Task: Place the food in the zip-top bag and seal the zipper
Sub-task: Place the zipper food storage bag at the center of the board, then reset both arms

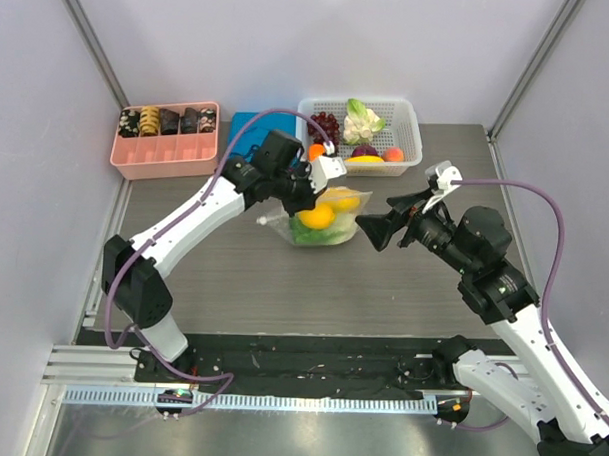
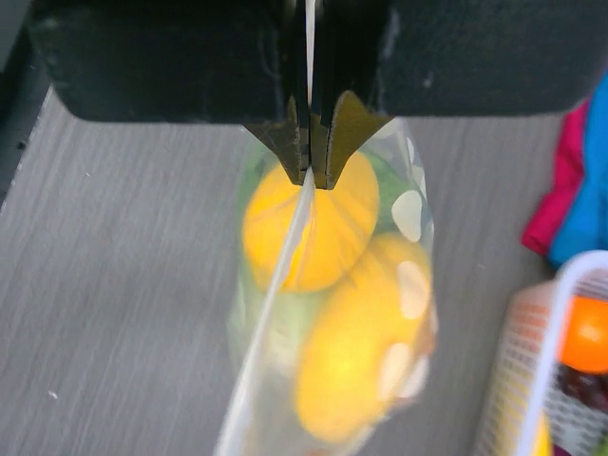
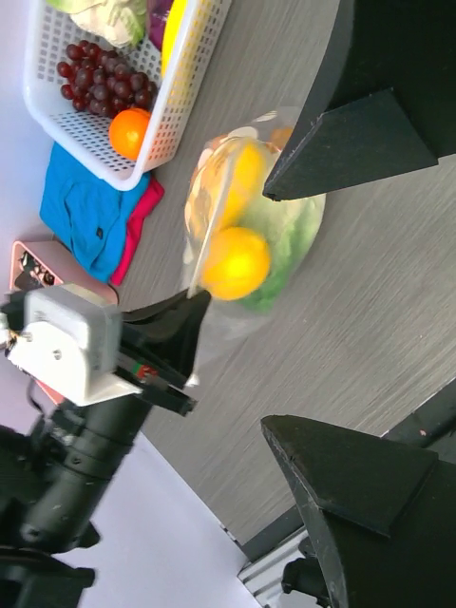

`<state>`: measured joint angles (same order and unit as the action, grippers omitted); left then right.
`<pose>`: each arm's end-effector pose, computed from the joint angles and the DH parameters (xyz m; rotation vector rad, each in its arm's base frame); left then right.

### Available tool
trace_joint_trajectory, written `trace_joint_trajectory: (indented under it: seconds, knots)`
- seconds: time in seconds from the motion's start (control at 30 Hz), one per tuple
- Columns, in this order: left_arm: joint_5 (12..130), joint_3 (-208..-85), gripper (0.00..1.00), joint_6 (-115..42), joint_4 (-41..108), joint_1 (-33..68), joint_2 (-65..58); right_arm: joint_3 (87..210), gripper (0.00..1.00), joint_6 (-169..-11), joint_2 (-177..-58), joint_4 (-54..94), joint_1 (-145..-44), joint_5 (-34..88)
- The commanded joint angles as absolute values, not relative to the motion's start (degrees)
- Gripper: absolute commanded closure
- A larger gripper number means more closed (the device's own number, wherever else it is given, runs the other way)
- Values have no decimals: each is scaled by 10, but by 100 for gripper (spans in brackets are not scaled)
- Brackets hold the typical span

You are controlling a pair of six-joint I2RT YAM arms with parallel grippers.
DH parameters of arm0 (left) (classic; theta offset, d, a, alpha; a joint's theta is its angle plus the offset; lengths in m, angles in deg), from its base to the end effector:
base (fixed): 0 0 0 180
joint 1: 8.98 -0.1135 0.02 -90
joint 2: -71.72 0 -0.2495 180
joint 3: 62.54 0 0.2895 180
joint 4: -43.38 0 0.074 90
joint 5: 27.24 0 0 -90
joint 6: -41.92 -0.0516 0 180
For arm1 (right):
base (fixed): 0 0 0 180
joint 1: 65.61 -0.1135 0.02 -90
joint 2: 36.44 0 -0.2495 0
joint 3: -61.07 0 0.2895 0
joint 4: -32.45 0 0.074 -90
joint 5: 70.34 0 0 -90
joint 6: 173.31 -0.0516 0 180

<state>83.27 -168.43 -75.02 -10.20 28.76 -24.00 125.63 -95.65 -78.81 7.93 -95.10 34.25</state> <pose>0.3200 -0.2706 0.3288 1.3917 1.8608 -0.5111 0.1917 0.1233 0.3859 -0.4473 1.6038 0.7640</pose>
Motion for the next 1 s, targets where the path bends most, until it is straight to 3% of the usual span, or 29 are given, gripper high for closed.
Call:
trace_joint_trajectory:
  seconds: [0.0, 0.17, 0.4, 0.57, 0.6, 0.93, 0.97]
  knots:
    - [847, -1600, 100, -706, -81, 300, -210, 1248, 0, -984, -785, 90, -945, 306]
    - [876, -1490, 99, -621, -49, 355, -178, 1225, 0, -1015, -790, 77, -934, 287]
    - [911, -1416, 75, -509, 0, 387, -141, 1186, 0, -1055, -785, 55, -874, 313]
    - [979, -1428, 34, -463, 0, 378, -105, 1179, 0, -1048, -808, 20, -854, 306]
    - [998, -1434, 1, -453, -6, 366, -90, 1181, 0, -1047, -809, 15, -848, 308]
    - [1048, -1535, 0, -432, -192, 80, -18, 1258, 0, -1034, -832, -58, -787, 304]
    - [1067, -1534, 0, -432, -216, 11, -8, 1259, 0, -1033, -835, -65, -776, 302]
